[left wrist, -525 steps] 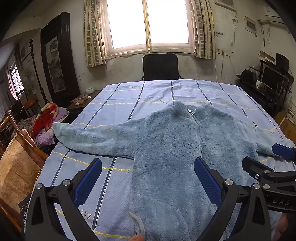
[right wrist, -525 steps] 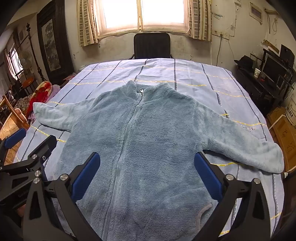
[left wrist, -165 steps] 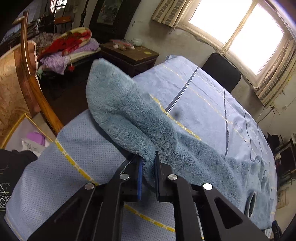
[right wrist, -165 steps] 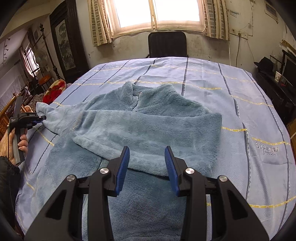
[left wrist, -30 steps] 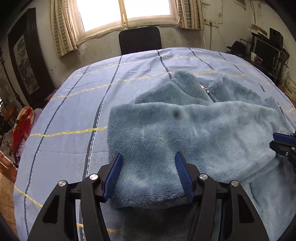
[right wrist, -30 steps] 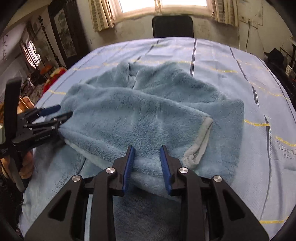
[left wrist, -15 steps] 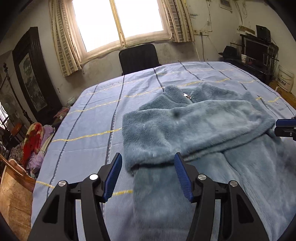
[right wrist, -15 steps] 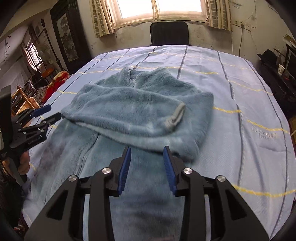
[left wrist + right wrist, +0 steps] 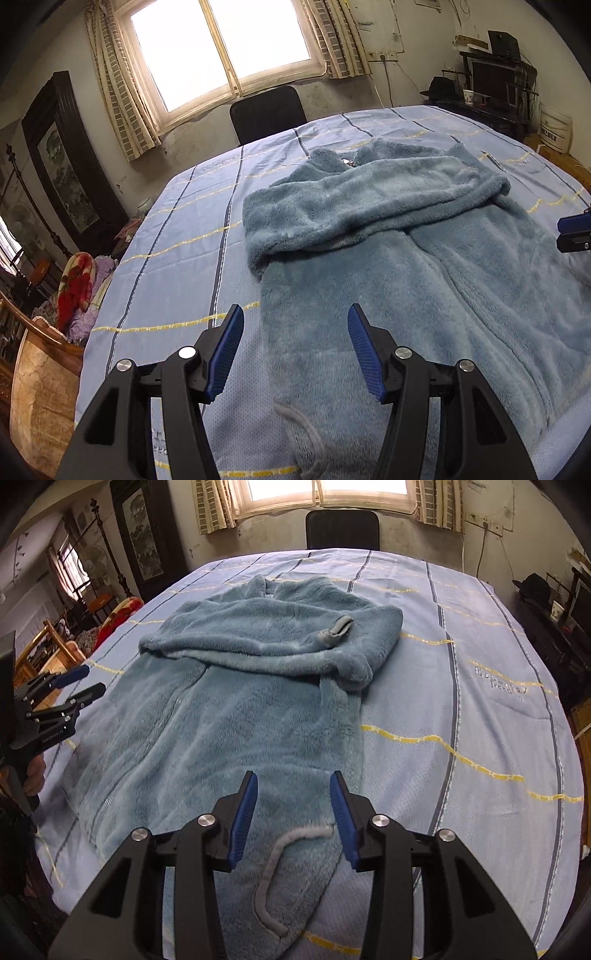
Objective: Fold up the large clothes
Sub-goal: 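Move both tools toward the grey-trimmed jacket hem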
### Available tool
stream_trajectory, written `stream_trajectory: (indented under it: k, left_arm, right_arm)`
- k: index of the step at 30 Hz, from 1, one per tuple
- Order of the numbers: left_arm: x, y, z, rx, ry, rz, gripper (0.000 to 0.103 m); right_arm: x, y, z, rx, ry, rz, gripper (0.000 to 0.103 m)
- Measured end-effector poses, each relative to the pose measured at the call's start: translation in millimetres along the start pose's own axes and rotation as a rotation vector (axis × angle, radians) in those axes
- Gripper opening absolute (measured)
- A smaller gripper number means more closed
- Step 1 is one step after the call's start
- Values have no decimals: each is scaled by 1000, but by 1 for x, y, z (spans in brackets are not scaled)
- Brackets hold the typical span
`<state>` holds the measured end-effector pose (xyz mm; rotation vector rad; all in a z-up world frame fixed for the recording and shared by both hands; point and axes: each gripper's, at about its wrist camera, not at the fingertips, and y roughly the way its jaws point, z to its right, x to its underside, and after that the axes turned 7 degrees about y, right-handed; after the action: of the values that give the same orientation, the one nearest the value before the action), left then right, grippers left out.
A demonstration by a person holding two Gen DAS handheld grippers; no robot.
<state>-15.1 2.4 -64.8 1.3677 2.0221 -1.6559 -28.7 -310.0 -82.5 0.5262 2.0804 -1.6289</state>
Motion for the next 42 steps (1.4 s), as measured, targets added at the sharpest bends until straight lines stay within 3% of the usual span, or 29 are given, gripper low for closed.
stream_trajectory:
  k: [12,24,37,42]
  left_arm:
    - [27,20,16,12,51,-103,60]
    - [30,13,17,23,48,-103,61]
    - [38,5,16,115,29,-122,61]
    - [44,5,3,265,-57,-149,61]
  right_arm:
    - [18,7,3,-12,-36,-62,45]
    - [24,7,13,-43,-21,-70,47]
    - [36,3,23,-114,-5,-86,47]
    - [38,1,25,-149,-5,-89,47]
